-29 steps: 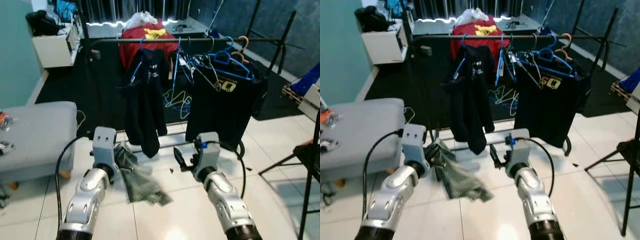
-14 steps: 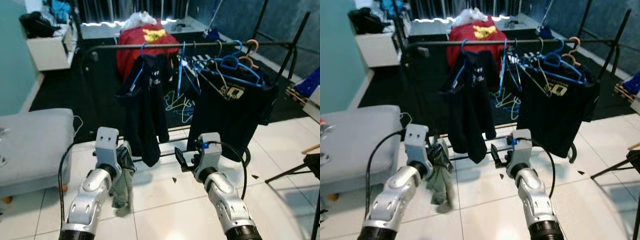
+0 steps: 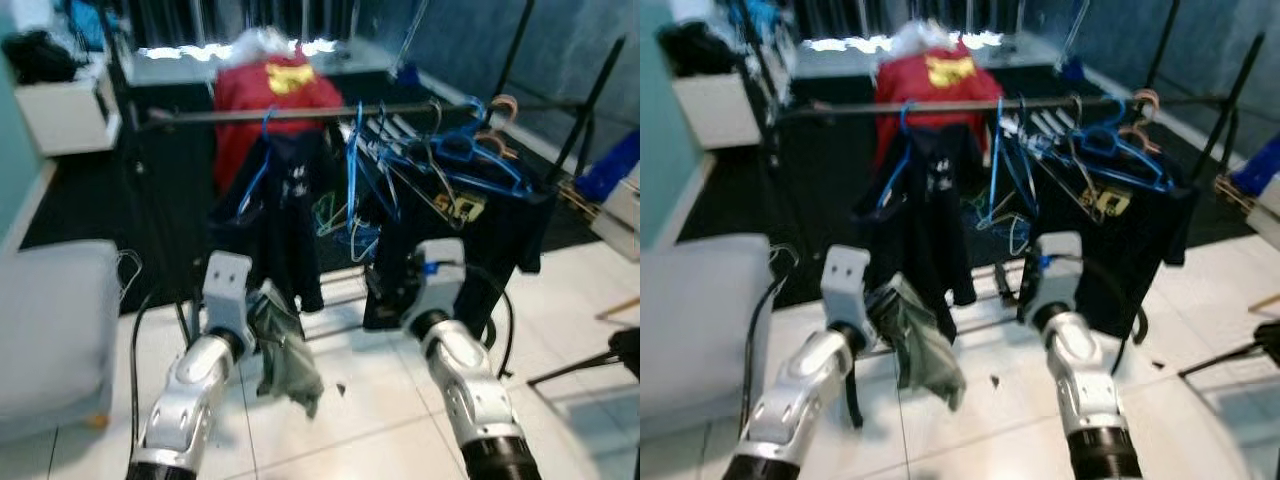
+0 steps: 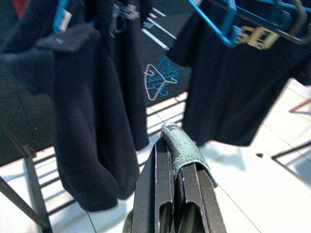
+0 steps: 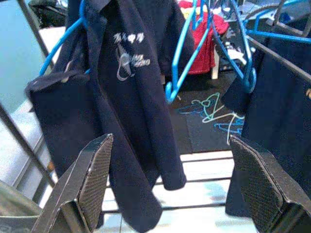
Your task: Hang hanger
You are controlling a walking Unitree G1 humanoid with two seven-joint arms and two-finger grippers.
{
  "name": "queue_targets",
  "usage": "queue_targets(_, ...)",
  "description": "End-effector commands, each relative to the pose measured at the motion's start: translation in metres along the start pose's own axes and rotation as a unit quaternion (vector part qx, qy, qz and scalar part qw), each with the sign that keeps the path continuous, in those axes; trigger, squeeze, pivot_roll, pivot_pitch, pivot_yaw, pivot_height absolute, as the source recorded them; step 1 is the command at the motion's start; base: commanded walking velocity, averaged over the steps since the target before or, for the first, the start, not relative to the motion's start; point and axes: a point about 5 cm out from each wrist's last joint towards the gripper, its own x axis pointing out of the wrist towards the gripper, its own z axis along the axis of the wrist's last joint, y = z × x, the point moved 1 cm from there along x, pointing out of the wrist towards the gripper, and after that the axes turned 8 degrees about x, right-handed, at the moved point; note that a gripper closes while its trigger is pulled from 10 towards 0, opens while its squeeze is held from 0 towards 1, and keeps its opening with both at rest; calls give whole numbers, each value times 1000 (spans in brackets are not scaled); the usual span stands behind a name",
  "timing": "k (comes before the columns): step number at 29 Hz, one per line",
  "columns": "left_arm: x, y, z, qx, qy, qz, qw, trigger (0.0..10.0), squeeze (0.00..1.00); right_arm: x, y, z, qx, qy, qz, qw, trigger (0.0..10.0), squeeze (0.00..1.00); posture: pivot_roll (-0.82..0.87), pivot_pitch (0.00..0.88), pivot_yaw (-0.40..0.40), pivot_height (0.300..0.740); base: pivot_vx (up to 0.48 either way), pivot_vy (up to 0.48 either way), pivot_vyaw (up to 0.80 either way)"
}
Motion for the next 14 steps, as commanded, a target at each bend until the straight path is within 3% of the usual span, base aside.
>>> queue_targets(1,0,-1,1,-1,-2,-3,1000,10000,0,2,5,13,1,-26,21,999,10000,0,-10,28,6,740,405,0,0)
queue_targets(3,0,-1,2,-1,-4,-2,1000,10000,0,3,18,29,1,-59,58,997,10000,0,-9,28,4,740,411,0,0)
queue_targets(5,0,-1,2,-1,-5,-2,1000,10000,0,4,21,35,-3,-71,65,995,10000,0,-9,29,5,740,411,0,0)
queue_targets(14,0,-1,4,5,-10,-6,1000,10000,0,8,20,60,-36,-116,56,991,10000,0,-10,29,6,740,410,0,0)
